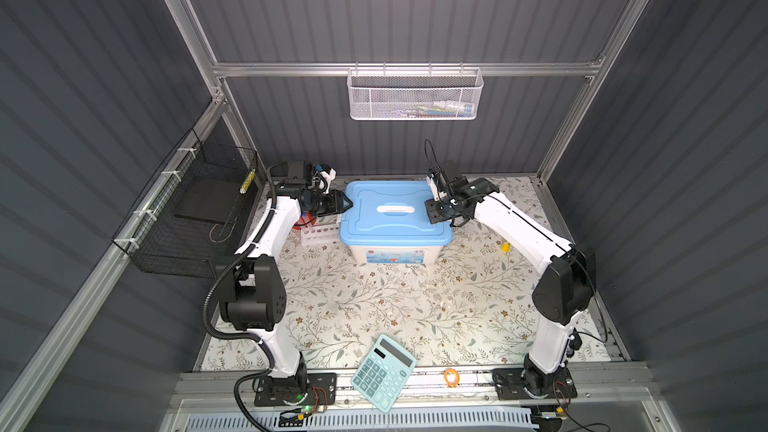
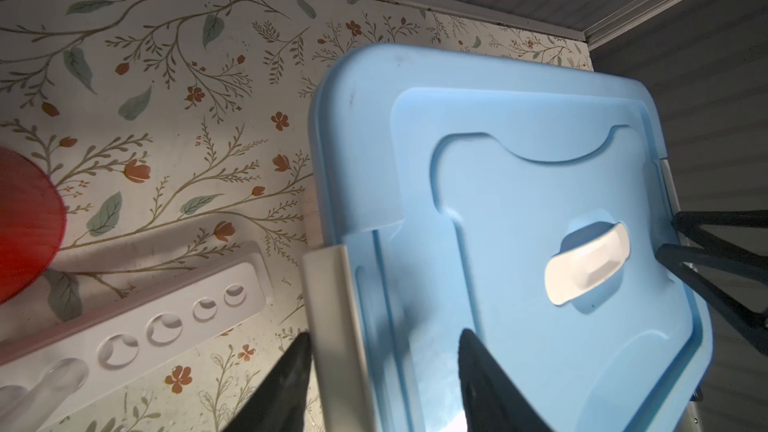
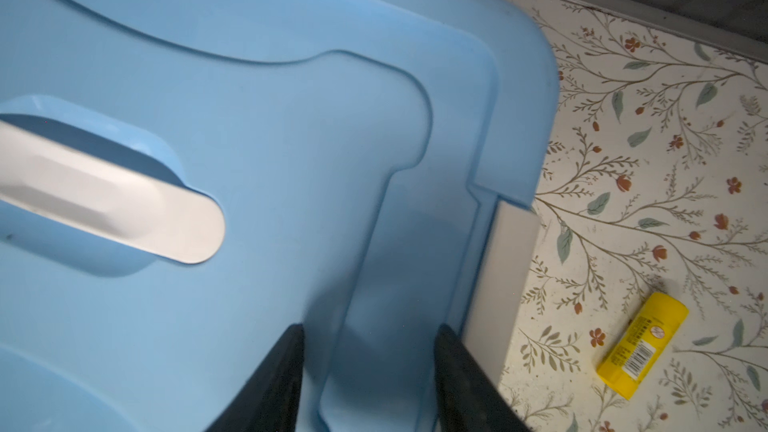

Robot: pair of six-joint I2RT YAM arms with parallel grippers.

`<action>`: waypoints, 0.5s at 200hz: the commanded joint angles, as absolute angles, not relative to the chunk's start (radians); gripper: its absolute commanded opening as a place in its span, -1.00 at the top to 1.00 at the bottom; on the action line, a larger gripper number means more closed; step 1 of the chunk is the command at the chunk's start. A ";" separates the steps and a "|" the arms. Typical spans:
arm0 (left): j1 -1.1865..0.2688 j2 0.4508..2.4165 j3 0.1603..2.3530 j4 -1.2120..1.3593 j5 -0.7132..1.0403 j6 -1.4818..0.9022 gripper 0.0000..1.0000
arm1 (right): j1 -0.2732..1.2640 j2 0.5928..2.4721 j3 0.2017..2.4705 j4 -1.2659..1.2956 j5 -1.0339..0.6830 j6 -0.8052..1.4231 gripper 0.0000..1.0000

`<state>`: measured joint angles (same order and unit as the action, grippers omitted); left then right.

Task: Organize the chemistry lab equipment

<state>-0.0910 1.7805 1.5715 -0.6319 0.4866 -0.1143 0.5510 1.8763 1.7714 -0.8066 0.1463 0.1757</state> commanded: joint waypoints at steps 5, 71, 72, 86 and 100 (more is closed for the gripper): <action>-0.098 1.783 1.567 -0.631 0.514 -0.097 0.00 | 0.550 1.910 1.721 -0.913 0.155 0.178 -0.04; -0.125 1.791 1.577 -0.668 0.429 -0.052 0.10 | 0.550 1.905 1.710 -0.906 0.152 0.182 -0.04; -0.126 1.791 1.577 -0.668 0.426 -0.052 0.10 | 0.549 1.905 1.710 -0.905 0.154 0.182 -0.04; -0.136 1.794 1.582 -0.682 0.390 -0.039 0.15 | 0.550 1.905 1.707 -0.904 0.153 0.183 -0.04; -0.149 1.801 1.590 -0.700 0.357 -0.027 0.18 | 0.549 1.903 1.705 -0.902 0.154 0.183 -0.04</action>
